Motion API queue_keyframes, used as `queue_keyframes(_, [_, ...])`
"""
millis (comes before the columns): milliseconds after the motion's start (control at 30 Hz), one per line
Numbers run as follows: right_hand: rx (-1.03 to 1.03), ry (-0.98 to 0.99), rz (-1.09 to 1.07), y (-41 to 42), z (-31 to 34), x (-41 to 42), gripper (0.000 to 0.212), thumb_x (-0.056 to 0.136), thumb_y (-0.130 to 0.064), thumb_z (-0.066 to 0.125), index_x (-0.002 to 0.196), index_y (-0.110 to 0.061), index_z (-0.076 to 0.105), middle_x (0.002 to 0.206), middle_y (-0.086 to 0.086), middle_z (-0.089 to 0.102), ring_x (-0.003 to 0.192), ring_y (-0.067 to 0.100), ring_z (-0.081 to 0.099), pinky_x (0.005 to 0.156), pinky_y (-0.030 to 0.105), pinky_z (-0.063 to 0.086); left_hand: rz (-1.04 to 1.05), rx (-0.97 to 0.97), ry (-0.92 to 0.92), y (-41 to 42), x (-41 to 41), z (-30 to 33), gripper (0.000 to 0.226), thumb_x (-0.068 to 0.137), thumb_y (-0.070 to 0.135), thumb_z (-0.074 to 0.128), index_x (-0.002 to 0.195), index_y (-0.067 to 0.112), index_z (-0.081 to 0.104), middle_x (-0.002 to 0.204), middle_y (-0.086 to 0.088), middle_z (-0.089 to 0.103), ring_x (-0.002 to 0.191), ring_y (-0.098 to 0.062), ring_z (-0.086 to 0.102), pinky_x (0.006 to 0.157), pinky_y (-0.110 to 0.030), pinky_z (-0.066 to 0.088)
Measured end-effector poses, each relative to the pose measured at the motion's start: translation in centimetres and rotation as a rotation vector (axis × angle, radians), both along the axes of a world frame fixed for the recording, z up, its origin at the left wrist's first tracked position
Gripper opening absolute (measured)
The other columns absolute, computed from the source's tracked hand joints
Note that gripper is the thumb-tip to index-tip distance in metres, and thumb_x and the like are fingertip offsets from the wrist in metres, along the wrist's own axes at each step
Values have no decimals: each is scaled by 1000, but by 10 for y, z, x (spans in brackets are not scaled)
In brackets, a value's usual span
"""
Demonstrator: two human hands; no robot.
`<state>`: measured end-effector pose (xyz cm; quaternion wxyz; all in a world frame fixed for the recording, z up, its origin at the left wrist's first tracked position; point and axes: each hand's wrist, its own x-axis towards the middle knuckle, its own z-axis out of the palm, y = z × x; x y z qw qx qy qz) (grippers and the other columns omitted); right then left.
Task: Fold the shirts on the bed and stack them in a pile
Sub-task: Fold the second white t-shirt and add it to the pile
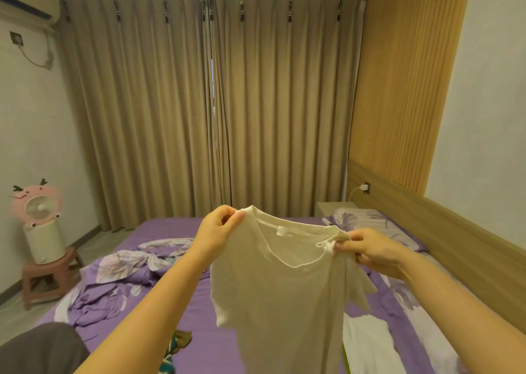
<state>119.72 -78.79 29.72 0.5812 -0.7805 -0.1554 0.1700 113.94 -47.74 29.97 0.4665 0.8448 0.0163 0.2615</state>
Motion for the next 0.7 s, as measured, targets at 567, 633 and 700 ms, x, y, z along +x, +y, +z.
queue_keyframes(567, [-173, -339, -146, 10, -1, -9, 58, 87, -55, 49, 94, 2, 60, 90, 20, 63, 74, 15, 56, 70, 31, 44, -11, 99, 21, 22, -9, 22, 36, 93, 37, 56, 72, 8, 63, 59, 4, 45, 54, -9, 37, 51, -24, 29])
queue_keyframes(633, [-171, -332, -114, 8, -2, -12, 45, 81, -51, 61, 93, -8, 61, 87, 10, 63, 73, 12, 57, 66, 27, 45, 20, 107, 28, 26, -10, 21, 35, 93, 36, 56, 70, 10, 62, 57, 4, 44, 53, -10, 36, 50, -25, 29])
queue_keyframes(700, [-188, -280, -29, 3, 0, -15, 36, 77, -36, 74, 101, -15, 59, 94, 5, 63, 81, 11, 60, 67, 23, 47, 53, 100, 31, 30, -10, 19, 36, 93, 36, 56, 73, 7, 64, 57, 3, 45, 53, -12, 37, 51, -27, 29])
